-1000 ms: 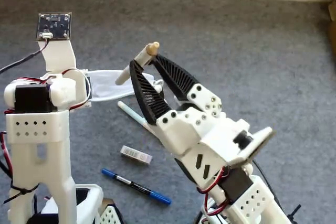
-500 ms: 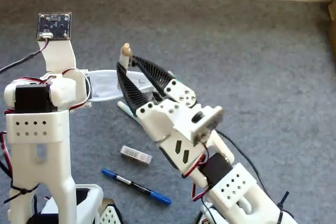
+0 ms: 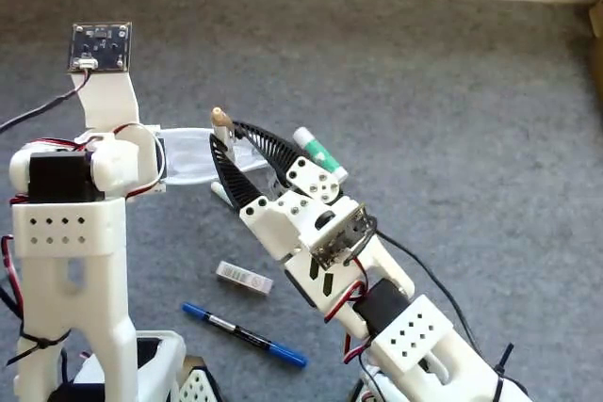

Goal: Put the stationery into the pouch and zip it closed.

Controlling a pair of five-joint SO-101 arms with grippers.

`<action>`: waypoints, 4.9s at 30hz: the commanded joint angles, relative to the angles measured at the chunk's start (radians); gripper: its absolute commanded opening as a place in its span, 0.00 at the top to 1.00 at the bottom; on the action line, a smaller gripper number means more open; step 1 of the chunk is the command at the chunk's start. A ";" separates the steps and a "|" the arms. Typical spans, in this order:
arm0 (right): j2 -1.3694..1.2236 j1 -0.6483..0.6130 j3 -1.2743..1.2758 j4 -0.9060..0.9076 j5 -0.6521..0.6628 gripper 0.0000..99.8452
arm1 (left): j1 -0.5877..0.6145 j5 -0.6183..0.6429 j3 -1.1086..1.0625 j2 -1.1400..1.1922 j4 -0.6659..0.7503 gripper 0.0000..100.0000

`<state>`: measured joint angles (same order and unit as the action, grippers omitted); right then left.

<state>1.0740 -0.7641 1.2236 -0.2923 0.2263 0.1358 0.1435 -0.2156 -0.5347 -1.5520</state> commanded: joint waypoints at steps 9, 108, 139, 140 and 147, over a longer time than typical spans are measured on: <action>-0.001 -0.008 -0.021 0.139 0.014 0.99 | 0.012 0.008 -0.012 0.013 0.009 0.99; -0.924 0.266 -1.147 1.465 -0.161 0.80 | 0.278 -0.037 0.067 0.013 0.011 0.99; -1.722 0.390 -1.796 1.472 0.014 0.80 | 0.274 -0.054 0.061 0.013 0.011 0.99; -1.745 0.397 -1.811 1.472 0.014 0.80 | 0.274 -0.054 0.061 0.013 0.011 0.99; -1.842 0.403 -1.876 1.523 0.015 0.87 | 0.272 -0.054 0.059 0.013 0.008 0.99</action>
<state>-0.7825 -0.3728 -0.5792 1.1960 0.2294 0.3905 0.0974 -0.1864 -0.5163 -1.5520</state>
